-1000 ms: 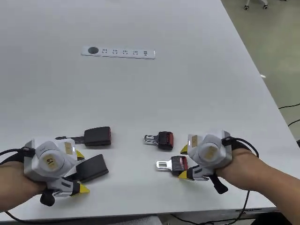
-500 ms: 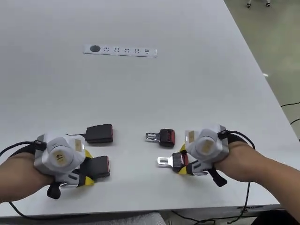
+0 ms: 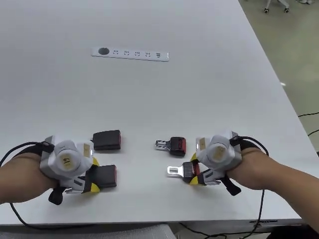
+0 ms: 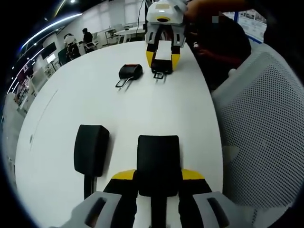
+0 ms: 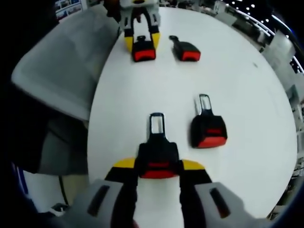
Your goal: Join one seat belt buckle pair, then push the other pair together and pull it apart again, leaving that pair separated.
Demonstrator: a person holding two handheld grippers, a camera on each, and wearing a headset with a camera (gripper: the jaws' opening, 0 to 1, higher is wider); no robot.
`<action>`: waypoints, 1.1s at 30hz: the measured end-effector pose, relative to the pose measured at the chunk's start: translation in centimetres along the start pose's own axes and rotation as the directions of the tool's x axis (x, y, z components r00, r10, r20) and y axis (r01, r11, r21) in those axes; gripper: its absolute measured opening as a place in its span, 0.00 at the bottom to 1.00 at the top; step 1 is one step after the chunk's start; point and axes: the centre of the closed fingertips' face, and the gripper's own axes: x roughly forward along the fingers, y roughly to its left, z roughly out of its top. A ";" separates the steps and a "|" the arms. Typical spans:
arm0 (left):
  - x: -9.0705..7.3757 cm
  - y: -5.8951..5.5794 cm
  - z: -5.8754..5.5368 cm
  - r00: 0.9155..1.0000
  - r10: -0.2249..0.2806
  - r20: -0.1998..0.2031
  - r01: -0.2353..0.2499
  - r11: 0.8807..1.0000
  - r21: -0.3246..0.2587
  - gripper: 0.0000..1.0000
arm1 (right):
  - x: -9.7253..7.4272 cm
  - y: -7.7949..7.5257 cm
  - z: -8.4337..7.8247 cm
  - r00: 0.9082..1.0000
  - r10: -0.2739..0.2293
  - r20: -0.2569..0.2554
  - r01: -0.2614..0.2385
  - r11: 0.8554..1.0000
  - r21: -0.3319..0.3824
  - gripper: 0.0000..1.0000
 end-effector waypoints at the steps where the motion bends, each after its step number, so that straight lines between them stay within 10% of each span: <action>1: 0.0 0.0 0.0 1.000 0.000 -0.001 0.000 1.000 0.001 0.34 | 0.0 0.0 0.0 1.000 0.005 -0.006 -0.005 1.000 -0.001 0.33; 33: 0.0 0.2 -0.2 1.000 -0.015 -0.005 0.015 1.000 0.019 0.34 | 0.9 0.5 2.5 1.000 -0.011 -0.001 0.011 1.000 0.007 0.33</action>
